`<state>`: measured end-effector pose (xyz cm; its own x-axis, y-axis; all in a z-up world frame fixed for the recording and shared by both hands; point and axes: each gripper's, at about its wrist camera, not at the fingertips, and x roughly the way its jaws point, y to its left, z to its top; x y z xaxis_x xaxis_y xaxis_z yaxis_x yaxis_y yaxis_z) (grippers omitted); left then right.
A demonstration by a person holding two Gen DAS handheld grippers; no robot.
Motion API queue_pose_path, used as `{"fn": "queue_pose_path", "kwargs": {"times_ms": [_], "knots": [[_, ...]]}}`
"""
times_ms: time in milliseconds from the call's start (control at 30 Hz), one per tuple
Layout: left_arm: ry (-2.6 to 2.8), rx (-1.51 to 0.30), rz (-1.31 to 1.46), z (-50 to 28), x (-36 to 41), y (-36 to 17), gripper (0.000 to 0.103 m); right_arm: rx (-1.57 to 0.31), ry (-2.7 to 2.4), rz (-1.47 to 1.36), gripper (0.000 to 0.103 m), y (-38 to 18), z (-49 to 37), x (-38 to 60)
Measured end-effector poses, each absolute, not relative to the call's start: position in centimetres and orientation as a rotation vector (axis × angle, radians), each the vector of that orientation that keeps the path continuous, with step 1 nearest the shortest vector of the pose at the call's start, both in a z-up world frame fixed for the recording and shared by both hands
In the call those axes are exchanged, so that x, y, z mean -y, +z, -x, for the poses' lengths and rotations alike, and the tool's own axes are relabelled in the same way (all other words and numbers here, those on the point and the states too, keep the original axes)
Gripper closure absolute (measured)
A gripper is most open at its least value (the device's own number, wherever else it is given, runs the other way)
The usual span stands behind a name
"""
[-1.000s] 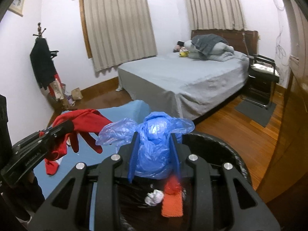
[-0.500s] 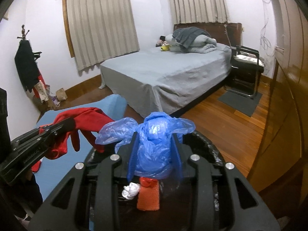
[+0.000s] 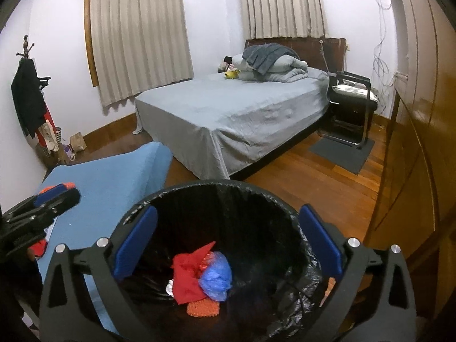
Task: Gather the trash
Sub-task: 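Move both tools back over the mat toward the red glove and white box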
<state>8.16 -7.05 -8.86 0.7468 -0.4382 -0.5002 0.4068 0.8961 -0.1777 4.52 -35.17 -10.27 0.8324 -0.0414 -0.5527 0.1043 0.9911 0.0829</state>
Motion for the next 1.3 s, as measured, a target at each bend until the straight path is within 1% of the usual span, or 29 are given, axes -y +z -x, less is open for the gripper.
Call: {"fn": "queue_pose_path", "kwargs": {"times_ms": [33,67,300,800,1067,1300], "knots": [[-0.426,-0.551,0.059,-8.1,6.0,-8.7,0.024,-0.582,-0.071,-0.113,0.006,-10.1,-4.8,34.9],[-0.409,-0.543,0.059,-8.0,5.5,-8.6,0.023,-0.580,-0.062,-0.113,0.006,-10.1,-5.0,34.5],[-0.263,-0.535,0.071,-7.7,-0.2,-8.7,0.023,-0.594,0.027,-0.094,0.005,-10.0,-6.9,29.6],[0.044,-0.561,0.088,-6.2,-12.1,-11.7,0.024,-0.626,0.246,-0.024,0.005,-11.4,-10.9,18.3],[0.145,-0.640,0.125,-5.5,-15.8,-15.5,0.029,-0.649,0.300,0.011,0.005,-12.9,-12.0,14.7],[0.176,-0.717,0.174,-5.7,-17.0,-18.7,0.045,-0.676,0.324,0.031,0.005,-14.5,-12.4,12.2]]}}
